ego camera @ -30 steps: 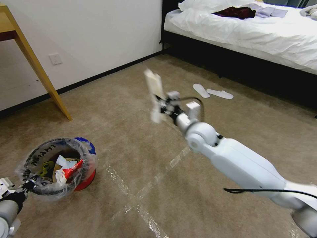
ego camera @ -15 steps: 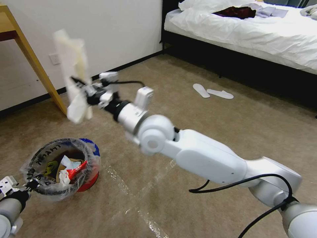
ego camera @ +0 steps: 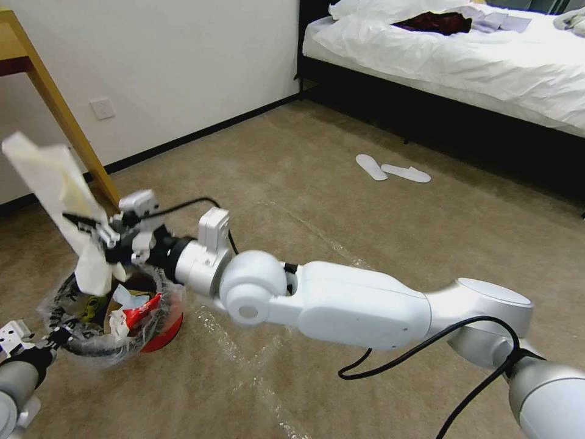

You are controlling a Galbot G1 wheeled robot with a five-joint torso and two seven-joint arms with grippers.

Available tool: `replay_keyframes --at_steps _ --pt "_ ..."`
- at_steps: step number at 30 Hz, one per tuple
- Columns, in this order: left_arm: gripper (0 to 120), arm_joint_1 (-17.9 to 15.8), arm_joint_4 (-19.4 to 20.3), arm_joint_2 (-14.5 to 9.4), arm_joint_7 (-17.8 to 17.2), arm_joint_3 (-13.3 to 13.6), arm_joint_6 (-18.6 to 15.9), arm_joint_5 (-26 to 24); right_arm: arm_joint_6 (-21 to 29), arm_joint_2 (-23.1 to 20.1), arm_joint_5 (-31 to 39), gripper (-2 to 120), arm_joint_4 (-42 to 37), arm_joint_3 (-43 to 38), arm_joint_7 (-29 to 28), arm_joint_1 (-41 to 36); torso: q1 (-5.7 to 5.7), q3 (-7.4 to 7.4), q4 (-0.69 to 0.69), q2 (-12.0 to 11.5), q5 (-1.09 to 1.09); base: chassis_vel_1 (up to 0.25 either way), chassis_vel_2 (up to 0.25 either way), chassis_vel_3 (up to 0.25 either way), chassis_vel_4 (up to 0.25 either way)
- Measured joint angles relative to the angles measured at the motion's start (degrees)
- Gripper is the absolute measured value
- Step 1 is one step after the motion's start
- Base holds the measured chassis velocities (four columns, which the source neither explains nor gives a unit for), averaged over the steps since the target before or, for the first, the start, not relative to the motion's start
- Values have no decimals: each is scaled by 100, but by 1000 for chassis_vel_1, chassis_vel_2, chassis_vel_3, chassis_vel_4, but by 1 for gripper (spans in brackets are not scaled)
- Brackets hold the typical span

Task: Pick up the trash bin and place the garbage on the floor into it.

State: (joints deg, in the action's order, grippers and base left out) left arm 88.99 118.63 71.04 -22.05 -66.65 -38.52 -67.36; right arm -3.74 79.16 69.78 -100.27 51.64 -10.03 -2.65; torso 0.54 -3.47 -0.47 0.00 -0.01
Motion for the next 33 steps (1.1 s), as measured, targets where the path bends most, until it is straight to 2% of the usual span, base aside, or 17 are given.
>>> replay_keyframes --at_steps 14,22,33 --pt "0 66 147 14 -41 -23 -15 -130 -38 566 -568 0 986 546 0 -143 0 0 0 0 0 0 0 0 0" --pt "0 129 289 143 -42 -27 -15 -147 -195 957 -1013 0 1662 717 24 -344 0 0 0 0 0 0 0 0 0" --pt "0 152 320 182 -33 -30 -16 -152 -219 937 -1198 0 1749 765 15 -395 0 0 0 0 1 0 0 0 0"
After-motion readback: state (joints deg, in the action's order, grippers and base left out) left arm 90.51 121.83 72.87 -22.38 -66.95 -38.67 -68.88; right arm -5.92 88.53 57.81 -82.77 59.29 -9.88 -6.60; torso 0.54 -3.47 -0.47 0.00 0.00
